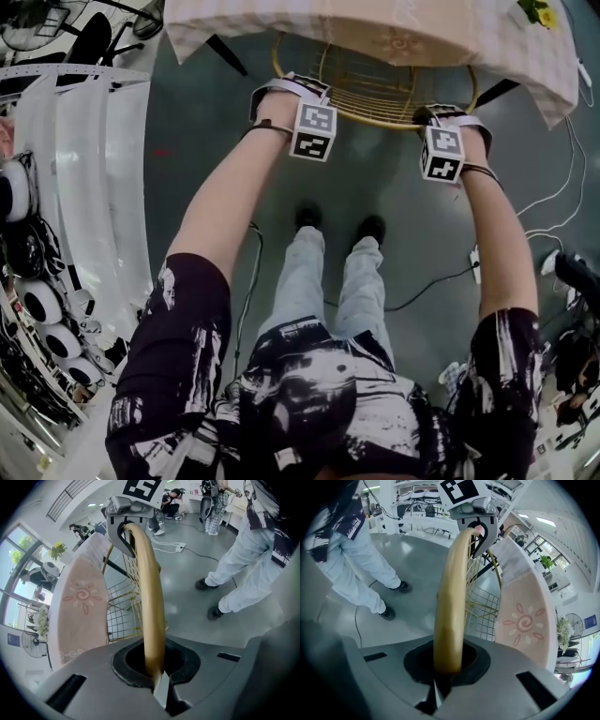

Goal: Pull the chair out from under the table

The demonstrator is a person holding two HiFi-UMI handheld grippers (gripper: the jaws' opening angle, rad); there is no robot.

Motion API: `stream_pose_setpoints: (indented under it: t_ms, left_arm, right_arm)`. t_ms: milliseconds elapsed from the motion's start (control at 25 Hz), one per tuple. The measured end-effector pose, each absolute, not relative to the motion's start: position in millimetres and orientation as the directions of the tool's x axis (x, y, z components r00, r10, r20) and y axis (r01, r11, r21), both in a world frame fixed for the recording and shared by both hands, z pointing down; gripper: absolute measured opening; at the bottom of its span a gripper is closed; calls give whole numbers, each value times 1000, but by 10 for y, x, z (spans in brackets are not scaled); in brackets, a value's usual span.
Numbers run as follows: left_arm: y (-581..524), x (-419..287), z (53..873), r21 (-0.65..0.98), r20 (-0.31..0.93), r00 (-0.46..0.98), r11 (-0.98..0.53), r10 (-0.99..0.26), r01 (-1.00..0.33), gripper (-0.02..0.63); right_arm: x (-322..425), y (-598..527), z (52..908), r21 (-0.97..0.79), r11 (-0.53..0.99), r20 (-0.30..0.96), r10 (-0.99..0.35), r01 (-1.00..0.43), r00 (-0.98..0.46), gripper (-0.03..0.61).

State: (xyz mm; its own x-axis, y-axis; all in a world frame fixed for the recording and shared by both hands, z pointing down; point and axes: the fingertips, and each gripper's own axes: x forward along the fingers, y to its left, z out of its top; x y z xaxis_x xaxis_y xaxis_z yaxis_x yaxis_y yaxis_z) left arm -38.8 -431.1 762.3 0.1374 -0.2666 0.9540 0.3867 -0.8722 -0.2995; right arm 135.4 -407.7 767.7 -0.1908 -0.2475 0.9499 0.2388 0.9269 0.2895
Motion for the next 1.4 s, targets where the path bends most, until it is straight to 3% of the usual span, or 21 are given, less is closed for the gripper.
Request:
stream_pose_setpoints:
  t_ms: [400,1400]
  left_arm:
    - [-3155,-320,7793,-283,959,134,-871,-250,402,17]
    - [-2291,-400,7681,-248,968,117,-897,-220,366,17]
  right_arm:
    - [1426,-2886,7898,270,940,955,-234,206,-183,3]
    - [1333,-2053,7742,207,959,969,-175,192,-171,3]
